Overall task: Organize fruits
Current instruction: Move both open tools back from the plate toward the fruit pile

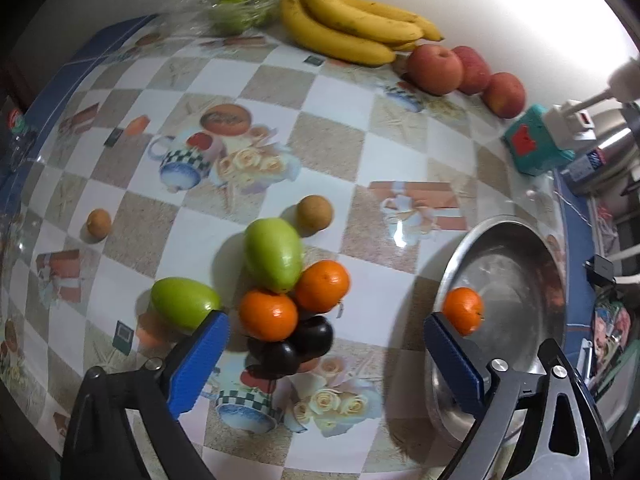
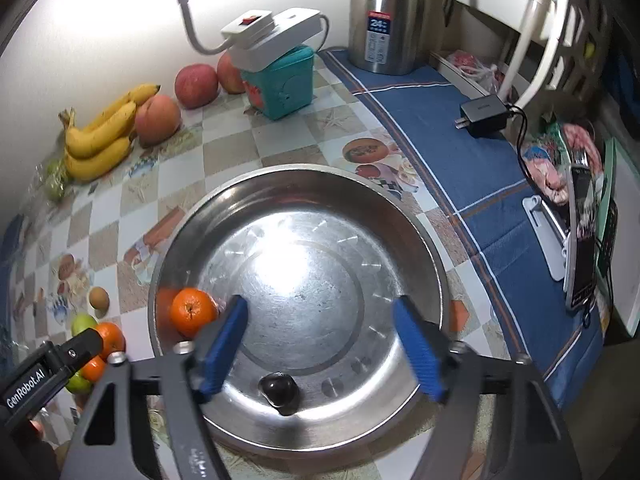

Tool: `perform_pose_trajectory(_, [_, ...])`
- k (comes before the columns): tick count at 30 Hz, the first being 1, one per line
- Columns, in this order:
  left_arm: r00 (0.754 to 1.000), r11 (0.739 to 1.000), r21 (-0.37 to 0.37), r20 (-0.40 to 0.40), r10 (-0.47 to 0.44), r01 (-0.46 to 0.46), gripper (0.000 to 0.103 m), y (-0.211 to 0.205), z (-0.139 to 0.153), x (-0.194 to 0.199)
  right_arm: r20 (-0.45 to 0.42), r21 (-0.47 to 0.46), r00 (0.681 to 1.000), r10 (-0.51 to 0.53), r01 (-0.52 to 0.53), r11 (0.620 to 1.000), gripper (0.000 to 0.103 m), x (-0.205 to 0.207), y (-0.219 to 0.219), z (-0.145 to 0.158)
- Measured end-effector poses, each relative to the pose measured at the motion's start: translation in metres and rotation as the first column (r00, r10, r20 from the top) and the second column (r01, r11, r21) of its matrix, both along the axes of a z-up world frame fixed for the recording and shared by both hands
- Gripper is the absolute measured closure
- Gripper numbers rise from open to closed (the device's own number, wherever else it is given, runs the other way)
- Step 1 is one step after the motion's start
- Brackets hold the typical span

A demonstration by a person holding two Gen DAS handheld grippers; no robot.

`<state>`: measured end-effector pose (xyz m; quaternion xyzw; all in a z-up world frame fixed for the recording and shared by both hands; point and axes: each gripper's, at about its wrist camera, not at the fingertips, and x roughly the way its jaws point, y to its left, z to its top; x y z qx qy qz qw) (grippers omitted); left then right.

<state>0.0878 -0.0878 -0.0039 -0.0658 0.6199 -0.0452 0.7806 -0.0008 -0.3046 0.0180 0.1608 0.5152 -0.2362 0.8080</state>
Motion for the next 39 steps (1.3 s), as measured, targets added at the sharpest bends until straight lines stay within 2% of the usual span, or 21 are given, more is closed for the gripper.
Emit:
perform_pose_trajectory(8, [0.999,0.998,0.041,-0.004,0.051,-0.051,0.0,0.009,-0.006,-0.001,-0.018,-0.001,0.999,0.047,-0.047,0.999,0.023,0.005,0.008,-0.007])
perform_pose_trajectory(12, [0.997,0.996,0.034,-0.022,0.078,-0.077,0.0,0.013,-0.009,-0.001,-0.022,0.011,0.999,0.049,-0.049,0.999,0.023,0.007,0.008,-0.01])
perform_pose_trajectory(18, [0.996,0.995,0.044,0.003,0.092,-0.092,0.0,0.015,-0.006,-0.003,-0.025,0.019,0.998,0.05,-0.05,0.999,0.021,0.008,0.008,-0.013])
perform_pose_trajectory(20, [0.996,0.994,0.054,0.015,0.091,-0.092,0.0,0.015,-0.004,-0.004,-0.023,0.016,0.999,0.047,-0.047,0.999,0.0,0.007,0.007,-0.012])
perform_pose_trajectory(23, [0.996,0.994,0.069,0.038,0.084,-0.087,0.0,0.014,-0.003,-0.003,-0.031,0.005,0.999,0.045,-0.045,0.999,0.0,0.006,0.007,-0.012])
perform_pose_trajectory(33, [0.996,0.991,0.137,0.088,-0.006,-0.006,0.0,0.003,0.0,-0.003,-0.037,0.0,0.998,0.054,-0.054,0.999,0.0,0.008,0.01,-0.011])
perform_pose_trajectory(37, [0.985,0.972,0.229,0.15,-0.088,0.052,0.0,-0.005,0.008,-0.005,-0.034,0.0,0.998,0.057,-0.057,0.998,0.0,0.008,0.011,-0.01])
perform_pose_trajectory(39, [0.97,0.95,0.299,0.188,-0.156,0.094,0.0,-0.011,0.014,-0.007,-0.029,0.006,0.998,0.059,-0.059,0.998,0.0,0.008,0.012,-0.01])
